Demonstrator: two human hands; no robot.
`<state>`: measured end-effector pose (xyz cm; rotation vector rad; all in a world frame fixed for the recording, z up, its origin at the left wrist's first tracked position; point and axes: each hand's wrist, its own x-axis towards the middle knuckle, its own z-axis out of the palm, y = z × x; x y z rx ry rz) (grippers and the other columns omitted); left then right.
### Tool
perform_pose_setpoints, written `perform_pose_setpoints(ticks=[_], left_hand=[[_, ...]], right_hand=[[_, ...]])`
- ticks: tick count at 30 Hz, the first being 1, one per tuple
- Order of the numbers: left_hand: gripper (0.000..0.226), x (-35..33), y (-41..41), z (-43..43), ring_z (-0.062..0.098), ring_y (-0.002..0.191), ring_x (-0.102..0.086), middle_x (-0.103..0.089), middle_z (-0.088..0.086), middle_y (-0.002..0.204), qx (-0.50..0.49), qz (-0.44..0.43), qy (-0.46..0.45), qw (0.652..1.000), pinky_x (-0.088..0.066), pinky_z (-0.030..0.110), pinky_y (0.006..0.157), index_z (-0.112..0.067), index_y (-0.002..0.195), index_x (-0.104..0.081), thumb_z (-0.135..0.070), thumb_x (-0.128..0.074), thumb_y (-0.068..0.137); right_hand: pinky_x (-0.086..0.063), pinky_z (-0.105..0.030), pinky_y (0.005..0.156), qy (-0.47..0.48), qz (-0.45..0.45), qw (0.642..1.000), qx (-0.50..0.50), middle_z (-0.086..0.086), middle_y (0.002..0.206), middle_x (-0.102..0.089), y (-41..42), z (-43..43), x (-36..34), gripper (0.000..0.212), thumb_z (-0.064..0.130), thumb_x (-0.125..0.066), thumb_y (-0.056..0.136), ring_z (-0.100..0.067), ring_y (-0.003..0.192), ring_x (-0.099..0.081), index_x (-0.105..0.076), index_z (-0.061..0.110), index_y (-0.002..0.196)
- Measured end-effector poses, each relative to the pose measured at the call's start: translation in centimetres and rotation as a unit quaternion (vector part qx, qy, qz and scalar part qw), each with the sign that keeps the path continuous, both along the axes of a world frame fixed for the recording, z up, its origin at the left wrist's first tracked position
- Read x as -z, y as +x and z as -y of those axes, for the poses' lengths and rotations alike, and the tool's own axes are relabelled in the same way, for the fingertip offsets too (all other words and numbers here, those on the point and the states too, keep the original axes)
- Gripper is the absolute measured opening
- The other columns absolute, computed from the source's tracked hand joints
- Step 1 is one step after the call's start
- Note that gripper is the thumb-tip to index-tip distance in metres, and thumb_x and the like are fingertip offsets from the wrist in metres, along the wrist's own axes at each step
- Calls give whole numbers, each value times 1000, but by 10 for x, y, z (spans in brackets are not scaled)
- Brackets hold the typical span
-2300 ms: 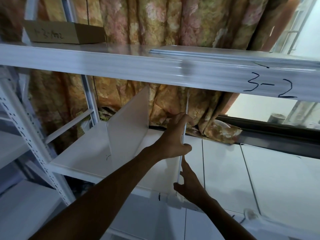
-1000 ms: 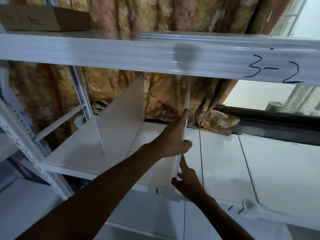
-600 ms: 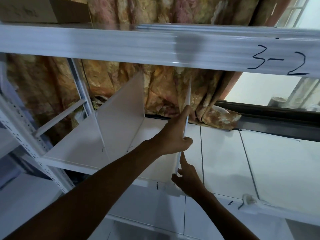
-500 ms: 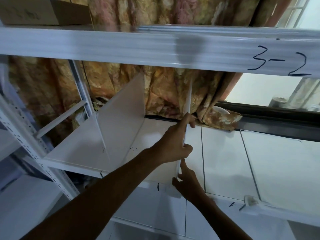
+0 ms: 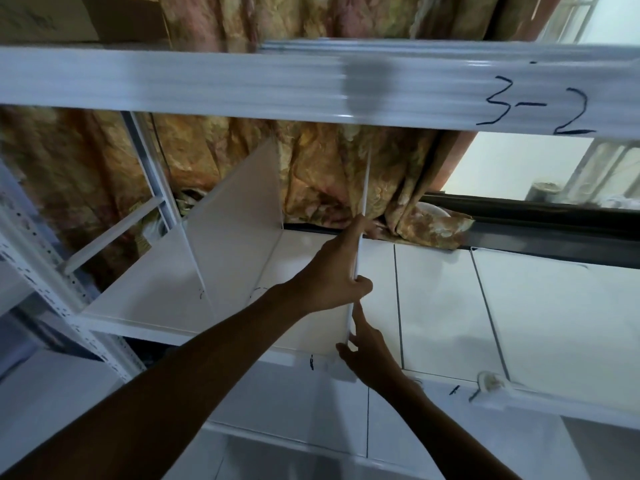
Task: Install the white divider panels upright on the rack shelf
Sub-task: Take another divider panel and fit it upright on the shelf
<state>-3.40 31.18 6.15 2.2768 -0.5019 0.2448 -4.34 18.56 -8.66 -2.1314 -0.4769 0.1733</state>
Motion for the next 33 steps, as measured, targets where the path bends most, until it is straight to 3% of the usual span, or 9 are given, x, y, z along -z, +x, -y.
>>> perform_pose_setpoints(ticks=[3, 5, 7, 9, 13, 17, 21, 23, 33], left_hand=[[72, 1, 3, -3, 15, 62, -50, -46, -6, 76, 18, -14, -7, 1000, -42, 8, 56, -19, 136, -32, -6, -71, 76], [78, 2, 6, -6, 24, 96, -62, -58, 8, 112, 36, -36, -19, 999, -56, 28, 83, -27, 138, -31, -11, -75, 75], [90, 3, 6, -10, 27, 123, -54, -41, 8, 148, 39, -46, -17, 998, -53, 42, 98, -35, 145, -25, -15, -78, 75], [104, 0, 3, -10, 22, 132, -47, -23, 1, 161, 41, -45, -21, 998, -52, 41, 101, -44, 151, -12, -16, -79, 77], [118, 3, -2, -14, 14, 124, -49, -22, 1, 161, 4, -41, -30, 999, -54, 37, 95, -52, 149, 8, -24, -81, 76], [119, -1, -2, -15, 21, 130, -47, -19, -6, 161, 0, -49, -48, 998, -54, 45, 96, -52, 149, 2, -36, -85, 70], [112, -15, -2, -12, 18, 144, -26, -15, -9, 162, 7, -39, -75, 996, -38, 34, 108, -46, 150, -5, -40, -84, 70], [112, -16, -2, -11, 17, 144, -25, -15, -10, 162, 6, -40, -86, 995, -35, 35, 110, -46, 149, -6, -44, -84, 69], [119, 14, -24, -15, 24, 126, -48, -26, -3, 158, -33, -119, -69, 990, -49, 38, 97, -48, 147, -7, -59, -84, 57]], right_hand=[[-43, -40, 104, -13, -15, 1000, 6, -2, 146, -49, -2, 1, 0, 94, 17, -67, 90, -26, 130, -53, 2, 34, 151], [-45, -37, 103, -17, -15, 1000, 8, -1, 147, -49, -3, 2, -2, 97, 18, -69, 88, -25, 129, -54, 3, 37, 150], [-48, -36, 100, -26, -5, 1000, 10, -1, 147, -48, -3, 4, -4, 98, 21, -71, 87, -24, 126, -56, 5, 49, 142], [-52, -38, 96, -38, -6, 999, 20, -2, 149, -46, -1, 6, -6, 102, 26, -72, 86, -25, 123, -58, 9, 47, 145], [-56, -40, 93, -43, -25, 998, 35, -3, 149, -45, -1, 6, -14, 104, 29, -74, 83, -23, 119, -58, 3, 35, 153], [-54, -32, 93, -59, -5, 997, 48, -1, 149, -43, -7, 14, -23, 98, 36, -76, 81, -15, 113, -55, -10, 33, 154], [-54, -33, 94, -69, 7, 995, 73, 2, 148, -45, -16, 28, -30, 94, 52, -74, 77, -12, 113, -54, -19, 34, 153], [-55, -38, 95, -60, 3, 993, 100, 5, 145, -47, -22, 36, -35, 92, 58, -72, 76, -13, 114, -55, -23, 35, 151], [-53, -42, 96, -64, 36, 985, 155, 1, 138, -55, -60, 76, -43, 84, 65, -64, 77, -19, 116, -56, -36, 27, 146]])
